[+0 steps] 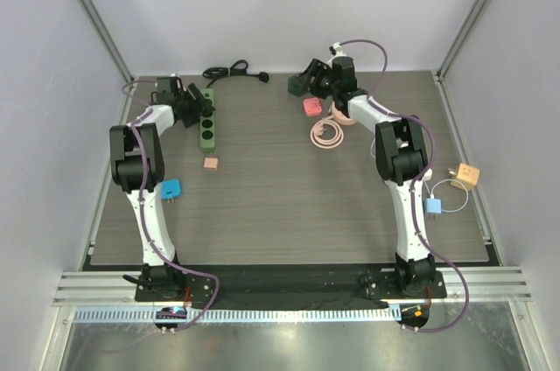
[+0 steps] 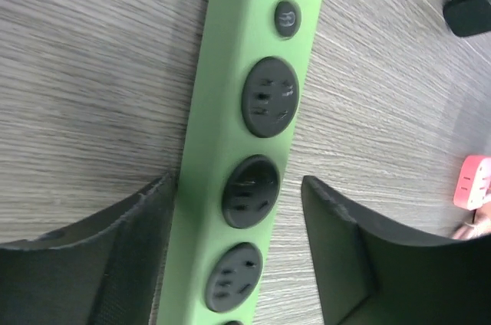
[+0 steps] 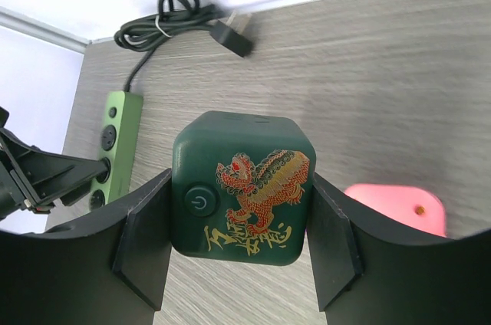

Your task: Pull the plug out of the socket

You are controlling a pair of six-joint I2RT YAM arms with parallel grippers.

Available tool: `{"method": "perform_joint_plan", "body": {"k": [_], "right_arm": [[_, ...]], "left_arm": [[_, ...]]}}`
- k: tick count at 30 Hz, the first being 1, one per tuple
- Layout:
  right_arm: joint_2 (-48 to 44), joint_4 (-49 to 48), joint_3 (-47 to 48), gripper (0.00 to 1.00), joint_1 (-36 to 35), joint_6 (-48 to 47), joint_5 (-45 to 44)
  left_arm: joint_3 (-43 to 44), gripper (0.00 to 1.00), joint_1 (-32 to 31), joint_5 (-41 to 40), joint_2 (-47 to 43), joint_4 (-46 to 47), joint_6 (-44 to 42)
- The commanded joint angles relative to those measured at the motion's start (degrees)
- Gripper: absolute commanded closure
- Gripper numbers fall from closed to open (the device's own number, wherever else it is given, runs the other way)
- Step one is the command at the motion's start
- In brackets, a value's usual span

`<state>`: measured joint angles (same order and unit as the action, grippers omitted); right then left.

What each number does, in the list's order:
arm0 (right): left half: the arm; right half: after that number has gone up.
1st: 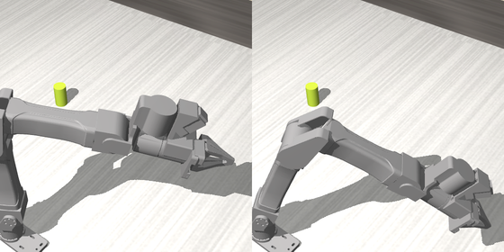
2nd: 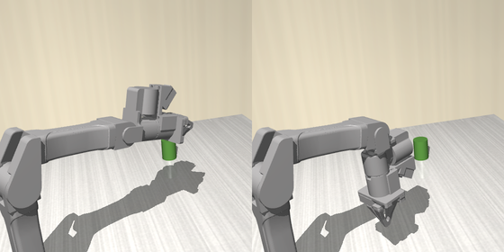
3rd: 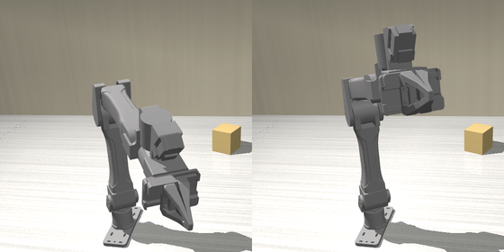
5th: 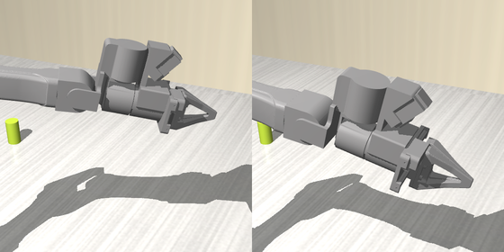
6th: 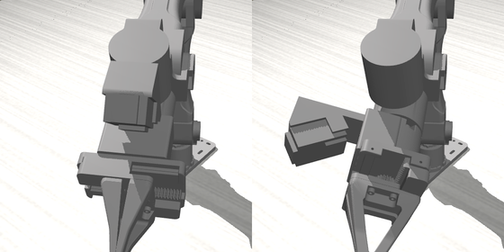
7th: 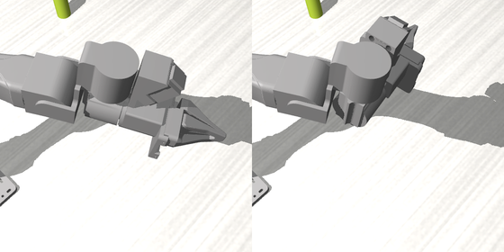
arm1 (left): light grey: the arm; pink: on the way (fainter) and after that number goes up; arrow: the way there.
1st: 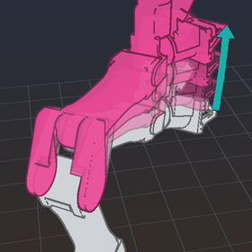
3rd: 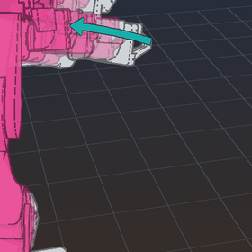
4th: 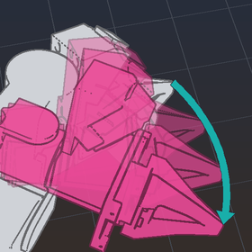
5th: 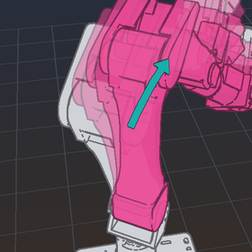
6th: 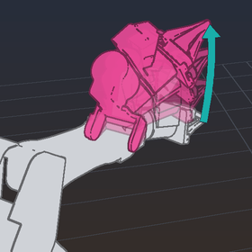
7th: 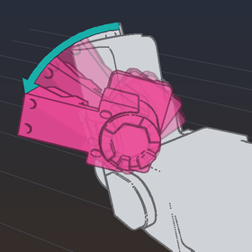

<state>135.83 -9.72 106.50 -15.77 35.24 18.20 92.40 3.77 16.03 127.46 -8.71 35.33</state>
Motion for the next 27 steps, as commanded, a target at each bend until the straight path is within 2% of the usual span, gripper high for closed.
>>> {"method": "perform_joint_plan", "body": {"k": [1,5,8,11,15,21,26,27], "right_arm": [[0.57,0.56,5.73,0.99,-1.72,-2.46,0.08],[3.12,3.38,9.25,0.99,-3.12,-3.43,0.17],[4.00,5.14,10.92,0.99,-3.48,-3.51,0.35],[5.49,7.77,12.85,0.99,-3.48,-3.69,0.52],[8.56,9.36,15.66,0.96,-3.48,-2.91,1.58],[10.77,11.65,18.04,0.87,-3.48,-1.67,3.34],[10.60,12.26,17.96,0.75,-3.39,-1.85,2.64],[10.68,12.44,18.04,0.68,-3.39,-1.85,2.63]], "left_arm": [[-1.96,0.30,1.24,-2.41,-1.42,-2.81,-0.97],[-5.38,0.21,1.33,-2.41,-5.45,-0.26,-0.53],[-9.23,0.20,1.50,-3.64,-10.80,1.14,0.08],[-15.38,0.20,1.24,-6.18,-17.39,7.62,1.92],[-20.41,0.20,-0.25,-8.47,-20.67,13.71,4.12],[-19.02,0.22,-2.80,-8.82,-17.43,15.21,5.19],[-18.05,0.23,-3.24,-8.65,-16.63,15.21,5.10],[-17.96,0.23,-4.98,-8.65,-16.54,15.21,5.01]]}}
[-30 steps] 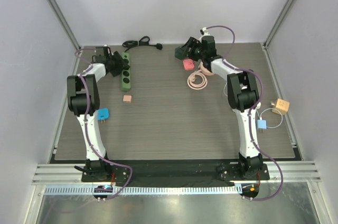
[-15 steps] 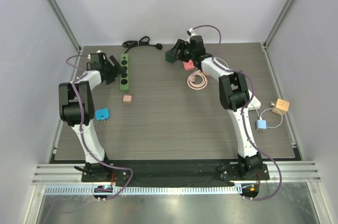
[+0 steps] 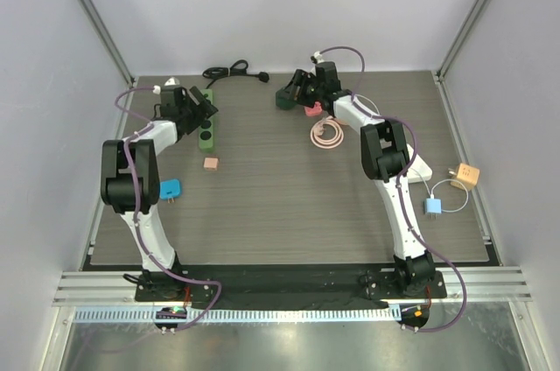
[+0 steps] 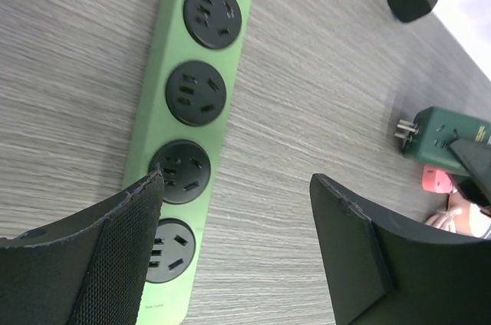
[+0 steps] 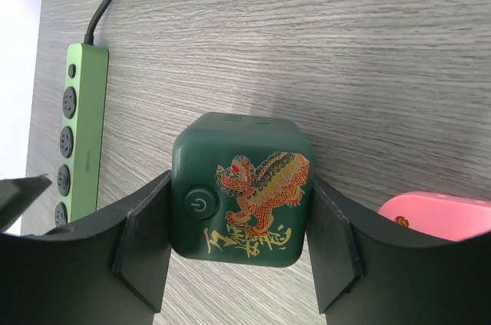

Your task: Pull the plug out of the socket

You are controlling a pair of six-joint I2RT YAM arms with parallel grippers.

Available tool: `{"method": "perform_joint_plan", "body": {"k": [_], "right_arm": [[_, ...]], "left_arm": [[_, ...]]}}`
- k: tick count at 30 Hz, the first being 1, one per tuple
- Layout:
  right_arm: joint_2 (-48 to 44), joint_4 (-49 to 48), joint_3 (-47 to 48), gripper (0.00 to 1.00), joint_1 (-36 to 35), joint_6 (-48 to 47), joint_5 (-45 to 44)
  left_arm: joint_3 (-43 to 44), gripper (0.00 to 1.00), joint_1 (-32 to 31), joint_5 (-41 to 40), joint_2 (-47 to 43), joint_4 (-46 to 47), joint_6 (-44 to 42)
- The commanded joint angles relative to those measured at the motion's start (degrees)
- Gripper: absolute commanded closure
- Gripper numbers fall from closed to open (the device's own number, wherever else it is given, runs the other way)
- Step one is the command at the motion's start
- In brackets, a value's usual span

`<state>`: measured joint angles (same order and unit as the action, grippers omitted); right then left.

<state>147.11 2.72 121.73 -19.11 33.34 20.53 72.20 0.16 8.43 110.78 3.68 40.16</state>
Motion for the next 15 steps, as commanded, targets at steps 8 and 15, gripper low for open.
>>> {"method": "perform_joint_plan", "body": {"k": [8,15], "right_arm": [[-1.12,0.88,3.51,0.29,0.22,-1.52,0.56],[-2.88,2.63,5.71,0.05,0.39,-3.37,-0.93]], "left_arm": [[2.77,0.23,-2.27,-1.22,0.40,2.82,0.09],[3.20,0.23,-3.06,-1.22,0.40,2.91,0.00]]}}
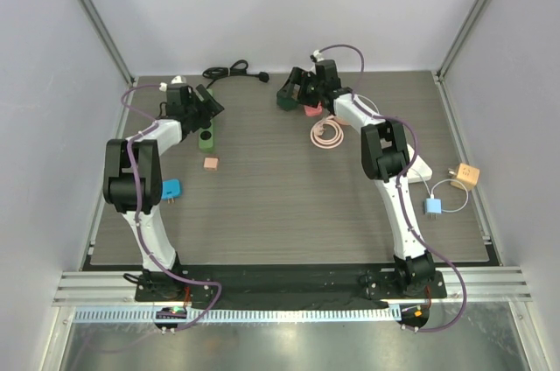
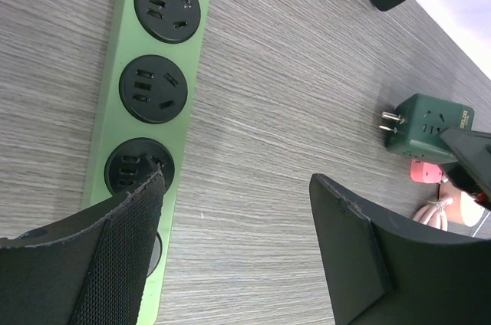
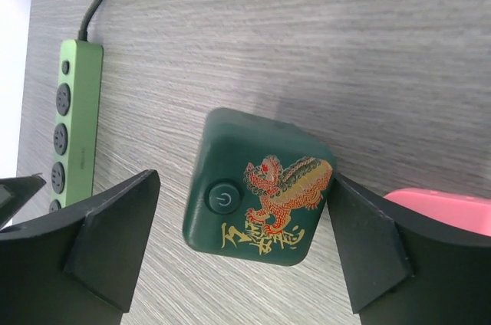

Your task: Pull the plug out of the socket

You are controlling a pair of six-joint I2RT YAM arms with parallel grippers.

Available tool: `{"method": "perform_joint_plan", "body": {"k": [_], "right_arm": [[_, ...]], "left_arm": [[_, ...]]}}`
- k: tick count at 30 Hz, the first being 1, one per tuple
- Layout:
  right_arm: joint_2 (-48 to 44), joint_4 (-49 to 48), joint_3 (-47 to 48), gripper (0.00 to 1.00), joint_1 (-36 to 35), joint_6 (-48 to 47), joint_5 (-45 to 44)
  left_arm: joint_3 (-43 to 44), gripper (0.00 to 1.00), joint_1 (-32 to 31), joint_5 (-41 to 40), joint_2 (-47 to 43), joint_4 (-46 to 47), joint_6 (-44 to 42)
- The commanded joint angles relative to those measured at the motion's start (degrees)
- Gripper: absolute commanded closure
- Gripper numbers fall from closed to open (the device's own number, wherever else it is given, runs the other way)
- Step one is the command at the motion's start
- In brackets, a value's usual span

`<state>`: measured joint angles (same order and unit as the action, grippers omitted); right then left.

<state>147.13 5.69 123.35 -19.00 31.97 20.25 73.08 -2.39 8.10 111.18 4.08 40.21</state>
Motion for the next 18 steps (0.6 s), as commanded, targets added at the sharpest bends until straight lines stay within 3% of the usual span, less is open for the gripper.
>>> {"method": "perform_joint_plan", "body": {"k": [1,8,18], "right_arm": [[-3.08,0.19,4.70,0.04,0.37,-2.34,-1.35],[-9.22,3.89,2.17,0.01,0.37,-7.62,-6.18],[-14.15,4.06,-2.32,0.01,-0.24,-7.19,-8.64]], "left_arm": [[2.24,0.23,-0.77,-0.98,0.01,2.43,-0.04],[2.42,0.23,-1.47,-1.50,-0.26,2.34,-0.48],[4.09,0.21,-3.32,-1.77,0.45,1.90,-0.74]]}}
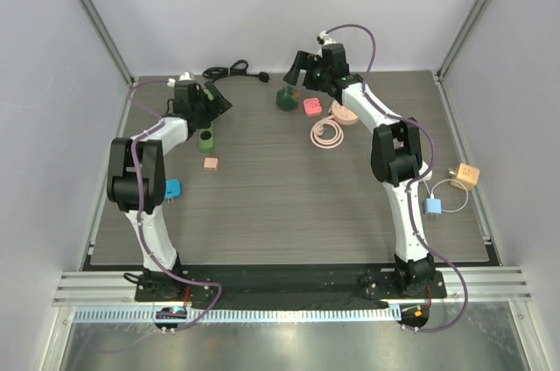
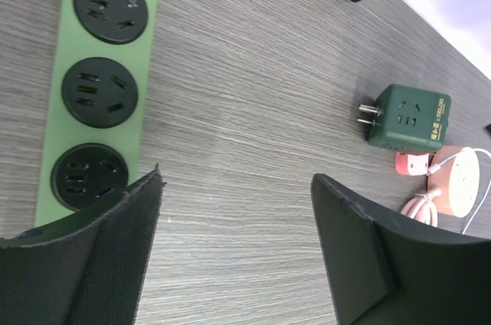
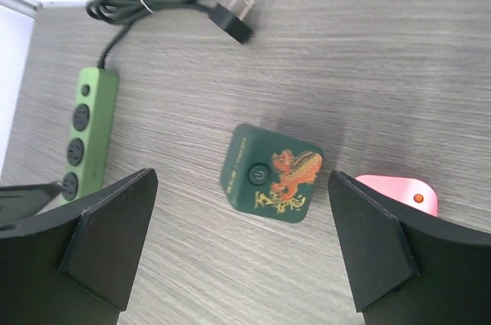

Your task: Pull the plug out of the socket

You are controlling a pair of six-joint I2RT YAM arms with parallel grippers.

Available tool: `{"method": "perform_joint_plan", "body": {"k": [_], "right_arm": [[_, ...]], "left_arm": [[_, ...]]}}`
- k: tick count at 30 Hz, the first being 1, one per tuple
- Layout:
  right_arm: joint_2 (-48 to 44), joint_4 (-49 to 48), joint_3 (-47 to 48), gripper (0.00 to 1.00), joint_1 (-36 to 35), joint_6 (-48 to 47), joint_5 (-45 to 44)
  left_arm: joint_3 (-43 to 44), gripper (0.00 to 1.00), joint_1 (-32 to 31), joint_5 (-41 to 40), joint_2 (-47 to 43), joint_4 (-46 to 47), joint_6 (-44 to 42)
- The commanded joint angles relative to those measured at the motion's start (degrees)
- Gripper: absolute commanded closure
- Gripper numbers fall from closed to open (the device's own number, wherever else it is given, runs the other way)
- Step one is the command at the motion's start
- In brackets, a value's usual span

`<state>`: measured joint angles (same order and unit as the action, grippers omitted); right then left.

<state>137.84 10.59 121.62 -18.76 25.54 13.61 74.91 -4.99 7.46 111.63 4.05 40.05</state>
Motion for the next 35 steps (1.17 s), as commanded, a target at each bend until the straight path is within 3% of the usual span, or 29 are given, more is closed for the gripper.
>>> {"method": "perform_joint_plan", "body": {"k": [1,7,10,15,21,35], "right_arm": [[-5.30,-0.66,-0.68,0.01,-0.92,0.12,-2.79],[-14.51,-1.54,-8.84,0.05,-3.90,8.91,-6.03],[-24.78,-1.62,-22.68,0.01,-6.10,8.12,-10.33],[-40.96,-12.07,-47.84,0.00,-7.77,11.46,-10.79],[-58.54,-15.06,-69.92,0.00,-10.06,14.45,-12.55],[-96.60,-32.09,-112.81,0.01,-12.35,35.62,-18.09]], "left_arm": [[2.25,0.16,-1.33,-1.22,-0.10,2.10,-0.42],[1.29,0.06,-5.01,0.80,-3.69,2.01,-0.68],[-3.27,0.03,-7.30,2.46,-8.79,2.44,0.37],[-21.60,0.00,-13.80,2.81,-20.46,10.86,3.70],[-40.88,0.00,-17.50,11.34,-30.49,28.25,14.87],[-72.07,0.00,-21.90,8.44,-74.43,31.80,19.79]]}}
